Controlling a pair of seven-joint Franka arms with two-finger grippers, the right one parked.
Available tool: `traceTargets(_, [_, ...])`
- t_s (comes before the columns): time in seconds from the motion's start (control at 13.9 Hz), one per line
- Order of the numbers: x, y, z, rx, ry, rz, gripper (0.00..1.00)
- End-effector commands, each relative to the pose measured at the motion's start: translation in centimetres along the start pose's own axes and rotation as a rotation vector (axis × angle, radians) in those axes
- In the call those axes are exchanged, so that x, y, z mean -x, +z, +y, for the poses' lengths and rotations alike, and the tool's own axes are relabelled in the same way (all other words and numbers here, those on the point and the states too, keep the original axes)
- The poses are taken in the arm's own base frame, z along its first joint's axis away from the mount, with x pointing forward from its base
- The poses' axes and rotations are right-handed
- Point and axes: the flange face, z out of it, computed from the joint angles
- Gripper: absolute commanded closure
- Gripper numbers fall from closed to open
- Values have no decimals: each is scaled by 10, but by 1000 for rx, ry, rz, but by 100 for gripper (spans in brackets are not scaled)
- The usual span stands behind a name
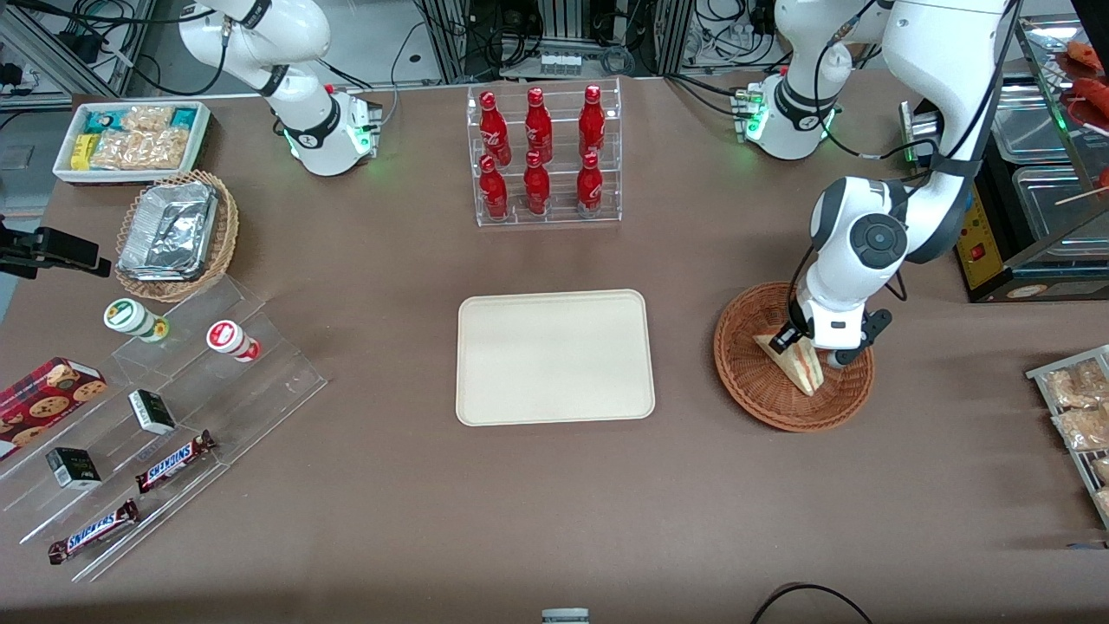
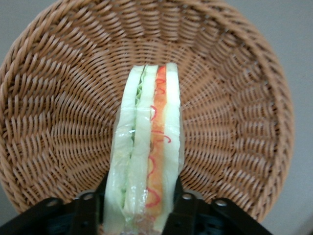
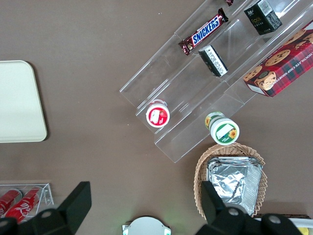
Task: Place sandwich from basket to tray
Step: 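Lower the left gripper and close it on the sandwich, then lift the sandwich and carry it over the cream tray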
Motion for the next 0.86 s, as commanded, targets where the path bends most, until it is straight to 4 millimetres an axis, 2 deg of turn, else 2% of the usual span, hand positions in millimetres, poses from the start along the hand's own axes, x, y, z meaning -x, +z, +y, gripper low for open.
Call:
traceTargets(0.0, [-17, -29, 21, -26, 5, 9, 100])
traceTargets(0.14, [-27, -52, 43, -88, 37, -28, 100])
traceTargets(0.36, [-7, -81, 101, -118, 182, -58, 100])
traceTargets(0.5, [19, -91, 132, -124, 298, -79, 100])
traceTargets(0.58, [40, -93, 149, -123, 363, -81, 100])
traceTargets(0.79, [91, -81, 187, -117, 443, -83, 100])
